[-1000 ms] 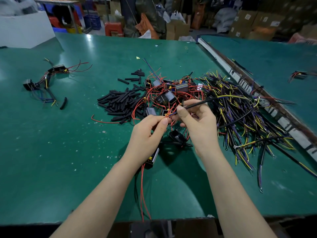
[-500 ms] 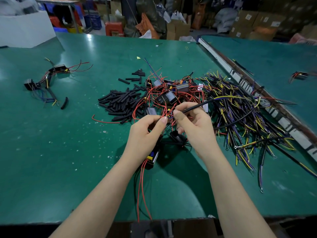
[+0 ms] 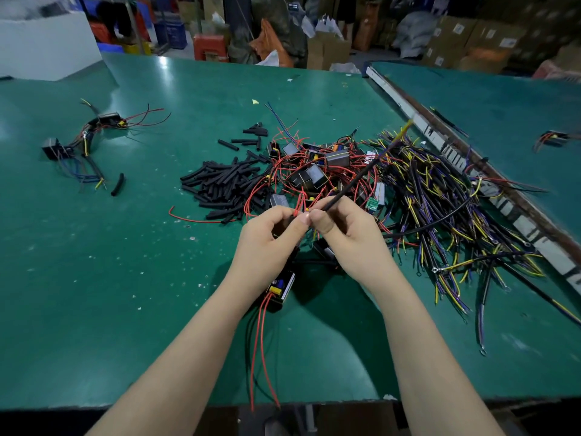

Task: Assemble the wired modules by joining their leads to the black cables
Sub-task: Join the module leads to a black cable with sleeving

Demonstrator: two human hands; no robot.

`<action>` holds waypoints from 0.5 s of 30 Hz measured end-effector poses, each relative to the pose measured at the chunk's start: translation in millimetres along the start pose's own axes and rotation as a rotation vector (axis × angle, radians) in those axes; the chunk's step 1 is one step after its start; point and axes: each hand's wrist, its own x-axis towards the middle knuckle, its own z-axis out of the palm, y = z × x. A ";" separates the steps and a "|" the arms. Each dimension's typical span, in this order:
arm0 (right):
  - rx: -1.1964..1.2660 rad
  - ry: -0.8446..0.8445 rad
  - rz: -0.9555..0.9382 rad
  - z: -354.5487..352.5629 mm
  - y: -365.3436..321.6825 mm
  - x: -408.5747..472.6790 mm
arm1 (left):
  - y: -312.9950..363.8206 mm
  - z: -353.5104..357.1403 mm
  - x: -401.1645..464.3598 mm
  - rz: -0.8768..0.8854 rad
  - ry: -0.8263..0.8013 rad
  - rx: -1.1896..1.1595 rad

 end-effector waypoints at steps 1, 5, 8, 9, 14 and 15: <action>0.013 -0.013 0.018 0.4 -0.7 -0.3 | -0.4 -0.4 0.4 -0.003 -0.001 0.009; 0.244 -0.011 0.166 0.2 -7.2 -0.1 | -0.8 -1.5 -0.6 0.004 -0.019 0.030; 0.444 -0.036 0.281 -3.2 -10.3 1.9 | 0.5 -0.3 -2.6 0.048 -0.009 0.080; 0.488 -0.050 0.316 -4.5 -10.4 2.3 | 1.1 0.2 -3.1 0.066 -0.008 0.102; 0.656 -0.147 0.372 -8.8 -8.6 3.2 | -0.3 -0.6 -1.7 0.051 0.005 0.090; 0.657 -0.164 0.357 -9.0 -8.5 3.1 | -0.6 -0.8 -0.8 0.038 0.018 0.056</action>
